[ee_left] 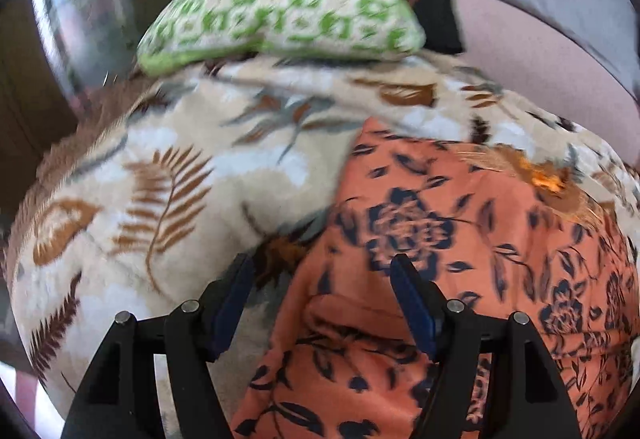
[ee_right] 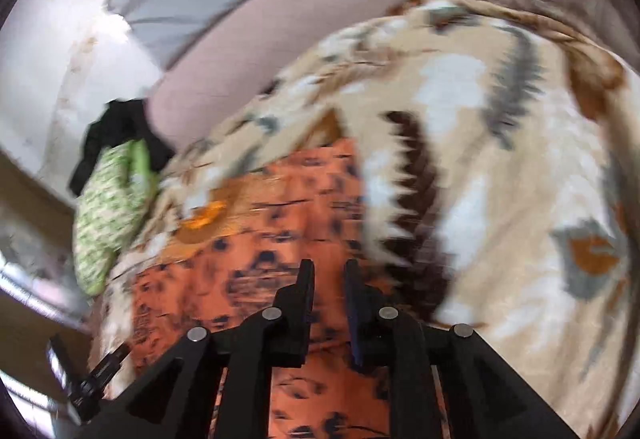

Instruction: Fold small clothes

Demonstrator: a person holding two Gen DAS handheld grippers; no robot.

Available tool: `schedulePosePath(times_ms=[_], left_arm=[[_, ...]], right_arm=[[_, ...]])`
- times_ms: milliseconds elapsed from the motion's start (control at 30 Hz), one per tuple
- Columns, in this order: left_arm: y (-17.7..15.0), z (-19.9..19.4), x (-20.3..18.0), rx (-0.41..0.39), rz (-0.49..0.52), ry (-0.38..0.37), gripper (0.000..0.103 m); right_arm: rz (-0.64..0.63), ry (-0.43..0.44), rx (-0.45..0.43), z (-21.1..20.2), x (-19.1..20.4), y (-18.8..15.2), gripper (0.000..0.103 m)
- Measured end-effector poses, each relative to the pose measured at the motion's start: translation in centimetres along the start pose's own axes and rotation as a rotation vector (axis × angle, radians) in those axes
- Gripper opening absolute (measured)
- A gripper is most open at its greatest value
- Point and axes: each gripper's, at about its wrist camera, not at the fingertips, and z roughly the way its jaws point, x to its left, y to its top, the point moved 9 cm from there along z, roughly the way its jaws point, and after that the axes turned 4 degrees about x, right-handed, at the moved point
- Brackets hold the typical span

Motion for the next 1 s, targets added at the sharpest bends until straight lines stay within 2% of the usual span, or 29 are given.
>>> schedulePosePath(times_ms=[100,200,267,300,367,433,500,533,600,700,767,833,900,1000], left_arm=[[-0.6,0.2,-2.0,0.012,0.079,-0.015,0.072],[-2.2,2.9,-2.8,0.142,0.107,-0.030,0.073],[-2.3,3.5,-2.5,0.155,0.081,-0.040,0.077],[-2.1,3.4,-2.3,0.158,0.067,-0.053,0.077],[-1.7,2.7,-2.0,0.143,0.058,-0.070,0.077],[-1.4,2.1,-1.6,0.109,0.062,-0.040,0.077],[-1.6,2.1,-1.3,0.108,0.080,-0.026,0.077],[-1.9,2.4,-1.3,0.117,0.093,-0.025,0.077],[-2.8,3.0,-1.3,0.132,0.131,-0.031,0.077],[-2.8,1.7,-0.1,0.097,0.120,-0.053,0.078],[-3.1,0.1,1.4,0.064,0.113,-0.044,0.078],[-3.8,-1.5,2.8,0.047,0.103,-0.054,0.077],[-4.8,-3.6,4.2,0.026,0.083,-0.065,0.077],[-7.2,-6.6,5.9,0.008,0.100,-0.074,0.078]], right_arm=[[-0.104,0.009,0.026,1.8,3.5,-0.2,0.017],[-0.160,-0.094,0.073,5.5,4.3,-0.4,0.017],[-0.156,-0.217,0.148,8.7,2.4,-0.8,0.016],[-0.135,-0.218,0.170,9.6,1.7,-0.9,0.016],[-0.116,-0.187,0.144,8.3,1.9,-0.6,0.016],[-0.144,-0.161,0.108,6.1,2.7,-0.7,0.016],[-0.171,-0.165,0.079,4.5,2.9,-1.5,0.016],[-0.171,-0.181,0.090,4.5,2.7,-2.0,0.016],[-0.163,-0.225,0.188,5.9,1.5,-4.3,0.017],[-0.180,-0.196,0.146,4.8,1.8,-4.9,0.016],[-0.176,-0.132,0.127,2.6,2.9,-5.3,0.016],[-0.227,-0.054,0.081,-0.8,4.5,-5.9,0.016],[-0.285,-0.028,0.042,-3.8,5.4,-6.7,0.016],[-0.321,0.032,0.074,-7.7,5.5,-9.8,0.016]])
